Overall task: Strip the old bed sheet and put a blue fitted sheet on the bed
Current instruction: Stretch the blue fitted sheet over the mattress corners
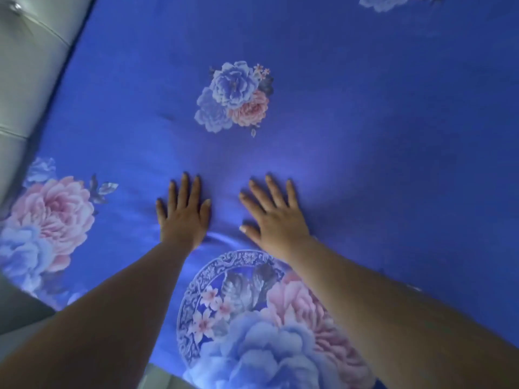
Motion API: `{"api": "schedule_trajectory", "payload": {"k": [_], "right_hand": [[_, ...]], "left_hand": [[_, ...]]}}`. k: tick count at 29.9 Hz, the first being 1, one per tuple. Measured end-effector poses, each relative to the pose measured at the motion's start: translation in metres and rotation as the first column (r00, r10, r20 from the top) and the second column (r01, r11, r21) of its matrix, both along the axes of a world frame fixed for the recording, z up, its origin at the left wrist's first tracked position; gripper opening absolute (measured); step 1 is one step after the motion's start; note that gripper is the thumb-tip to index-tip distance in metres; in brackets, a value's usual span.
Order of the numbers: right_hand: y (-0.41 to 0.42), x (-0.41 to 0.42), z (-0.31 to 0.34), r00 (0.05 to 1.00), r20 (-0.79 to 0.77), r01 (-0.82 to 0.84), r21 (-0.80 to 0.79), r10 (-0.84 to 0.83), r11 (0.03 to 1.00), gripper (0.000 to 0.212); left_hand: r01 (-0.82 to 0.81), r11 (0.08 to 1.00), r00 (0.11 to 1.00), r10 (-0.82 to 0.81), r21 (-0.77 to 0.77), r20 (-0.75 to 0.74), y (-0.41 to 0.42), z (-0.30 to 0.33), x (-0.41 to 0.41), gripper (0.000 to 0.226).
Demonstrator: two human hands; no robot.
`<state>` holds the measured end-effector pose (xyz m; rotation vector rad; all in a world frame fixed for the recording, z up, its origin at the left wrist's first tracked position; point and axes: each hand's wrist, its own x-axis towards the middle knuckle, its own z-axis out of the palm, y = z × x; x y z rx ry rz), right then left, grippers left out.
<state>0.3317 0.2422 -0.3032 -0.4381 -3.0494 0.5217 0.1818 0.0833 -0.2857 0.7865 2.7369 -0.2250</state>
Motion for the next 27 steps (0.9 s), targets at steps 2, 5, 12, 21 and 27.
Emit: {"api": "schedule_trajectory", "payload": {"k": [2, 5, 12, 21, 27], "right_hand": [[-0.078, 0.048, 0.002, 0.97, -0.006, -0.243, -0.065, 0.244, 0.968, 0.058], [-0.147, 0.113, 0.02, 0.805, 0.043, -0.579, -0.155, 0.591, 0.8, 0.055], [-0.09, 0.054, 0.032, 0.989, 0.062, -0.127, -0.084, 0.132, 0.988, 0.051], [-0.083, -0.063, 0.026, 0.998, -0.058, 0.009, -0.119, -0.016, 0.993, 0.04], [-0.056, -0.215, 0.028, 0.905, -0.009, 0.422, -0.115, -0.426, 0.899, 0.048]], "left_hand": [[-0.221, 0.972, 0.974, 0.225, -0.081, 0.038, -0.053, 0.005, 0.012, 0.062], [-0.426, 0.865, 0.865, 0.475, -0.264, 0.161, -0.097, 0.025, 0.025, 0.072], [0.07, 0.986, 0.989, -0.049, -0.152, 0.137, -0.061, 0.063, 0.034, 0.059], [0.324, 0.937, 0.944, -0.309, -0.133, 0.116, -0.037, 0.051, -0.103, 0.057], [0.586, 0.808, 0.809, -0.579, -0.059, 0.101, 0.039, 0.047, -0.241, 0.057]]}}
